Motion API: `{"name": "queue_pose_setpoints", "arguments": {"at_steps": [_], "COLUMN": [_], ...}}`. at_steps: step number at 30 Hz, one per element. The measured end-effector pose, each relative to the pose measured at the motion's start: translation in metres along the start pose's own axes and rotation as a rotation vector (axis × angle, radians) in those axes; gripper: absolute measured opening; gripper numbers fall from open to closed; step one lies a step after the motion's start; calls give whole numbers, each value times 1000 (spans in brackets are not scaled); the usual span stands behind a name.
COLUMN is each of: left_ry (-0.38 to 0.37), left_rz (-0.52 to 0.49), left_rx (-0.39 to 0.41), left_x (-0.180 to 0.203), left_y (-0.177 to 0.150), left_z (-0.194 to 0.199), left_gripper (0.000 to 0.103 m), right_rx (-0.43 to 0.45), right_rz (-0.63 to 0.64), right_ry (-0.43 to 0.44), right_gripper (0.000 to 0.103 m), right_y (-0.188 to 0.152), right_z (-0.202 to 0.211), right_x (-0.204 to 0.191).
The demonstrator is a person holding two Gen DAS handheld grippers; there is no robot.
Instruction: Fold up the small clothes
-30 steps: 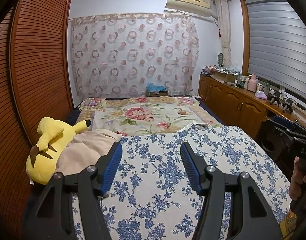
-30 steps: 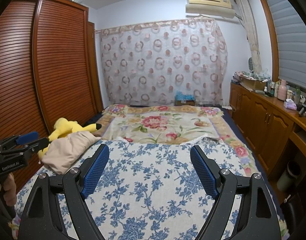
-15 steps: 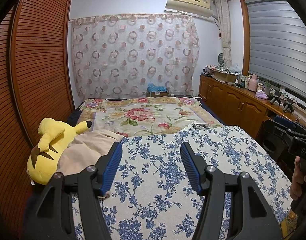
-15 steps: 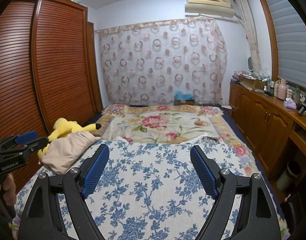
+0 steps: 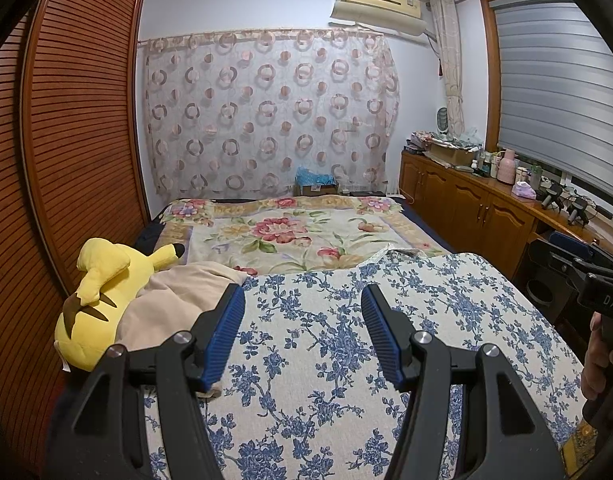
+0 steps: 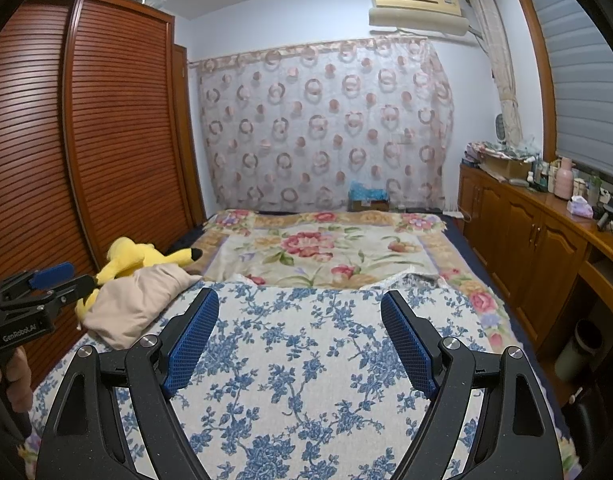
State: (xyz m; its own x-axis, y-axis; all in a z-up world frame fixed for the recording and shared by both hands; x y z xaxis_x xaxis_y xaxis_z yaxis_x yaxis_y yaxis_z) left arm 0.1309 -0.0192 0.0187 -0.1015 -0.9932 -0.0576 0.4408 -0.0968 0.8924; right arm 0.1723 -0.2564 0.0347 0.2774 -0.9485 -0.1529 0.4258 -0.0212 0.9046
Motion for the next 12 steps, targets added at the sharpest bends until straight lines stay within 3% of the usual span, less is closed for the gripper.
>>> {"name": "queue_pose_setpoints", "arguments": {"at_steps": [12], "left_ry": [1], "left_rz": [0], "left_rx": [1], "left_x": [-2], "left_y": [1], "left_z": [0], "left_gripper": [60], "right_rx": [1], "right_rz": [0], "right_ry": [1], "right_gripper": [85], "right_y": [0], "right_z": [0], "right_x": [0]}}
Point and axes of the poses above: each gripper's, at about its wrist camera, not at the fingertips, and z roughly against the way its jaws point, x to its right, y to its top, the point moved 8 cm from there along -z, roughly the way its jaws point, and after that the axes turned 6 degrees about -z, right-handed, at the moved point
